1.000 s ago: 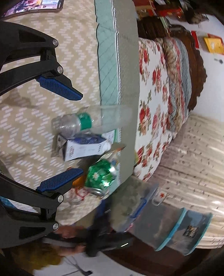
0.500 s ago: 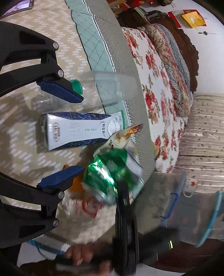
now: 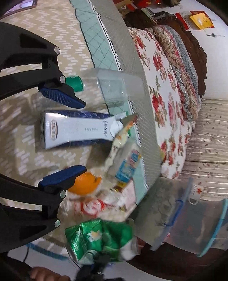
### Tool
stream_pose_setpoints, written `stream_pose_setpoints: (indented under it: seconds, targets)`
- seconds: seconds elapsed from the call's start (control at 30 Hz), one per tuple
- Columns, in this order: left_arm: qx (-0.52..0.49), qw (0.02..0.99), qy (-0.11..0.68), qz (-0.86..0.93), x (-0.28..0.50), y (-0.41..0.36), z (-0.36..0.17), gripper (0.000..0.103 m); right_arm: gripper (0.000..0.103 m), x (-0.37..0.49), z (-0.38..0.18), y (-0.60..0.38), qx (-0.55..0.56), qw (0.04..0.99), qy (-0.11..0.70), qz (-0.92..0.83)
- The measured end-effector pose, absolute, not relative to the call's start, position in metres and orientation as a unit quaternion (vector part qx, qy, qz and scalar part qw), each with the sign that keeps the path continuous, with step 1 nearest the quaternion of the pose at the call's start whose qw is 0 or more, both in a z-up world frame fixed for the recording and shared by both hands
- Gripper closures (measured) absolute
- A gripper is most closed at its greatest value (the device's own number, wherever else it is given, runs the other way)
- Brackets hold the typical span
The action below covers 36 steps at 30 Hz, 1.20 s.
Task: Collect trash
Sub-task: 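Grasp the white-red plastic bag with the left tool while the right holds the can, then carry can and bag over the beige bin and open both tools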
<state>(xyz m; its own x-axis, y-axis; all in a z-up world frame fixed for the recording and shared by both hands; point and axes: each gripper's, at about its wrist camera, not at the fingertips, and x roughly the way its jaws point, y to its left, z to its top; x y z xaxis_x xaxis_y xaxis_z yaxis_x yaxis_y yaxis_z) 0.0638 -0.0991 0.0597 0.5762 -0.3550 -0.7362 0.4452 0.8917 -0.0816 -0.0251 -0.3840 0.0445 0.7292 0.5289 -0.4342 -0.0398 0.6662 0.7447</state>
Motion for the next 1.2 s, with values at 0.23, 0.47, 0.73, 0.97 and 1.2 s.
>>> stream_pose_setpoints:
  seconds: [0.23,0.47,0.73,0.97,1.2]
  targets:
    - [0.082,0.869,0.382,-0.302,0.036,-0.150,0.070,0.035,0.083,-0.075,0.029,-0.428,0.412,0.849,0.312,0.107]
    - [0.173,0.843,0.381,-0.337,0.018,-0.230,0.045,0.031,0.083,-0.096,0.014,-0.453,0.436,0.843,0.303,0.089]
    - [0.120,0.830,0.415,-0.352,0.031,-0.232,0.047,0.073,0.083,-0.113,0.002,-0.486,0.456,0.841,0.283,0.071]
    - [0.105,0.802,0.410,-0.422,0.024,-0.285,0.076,0.073,0.083,-0.119,-0.007,-0.530,0.481,0.840,0.248,0.037]
    - [0.104,0.776,0.424,-0.455,0.047,-0.381,0.076,0.073,0.083,-0.126,-0.011,-0.588,0.503,0.839,0.208,-0.015]
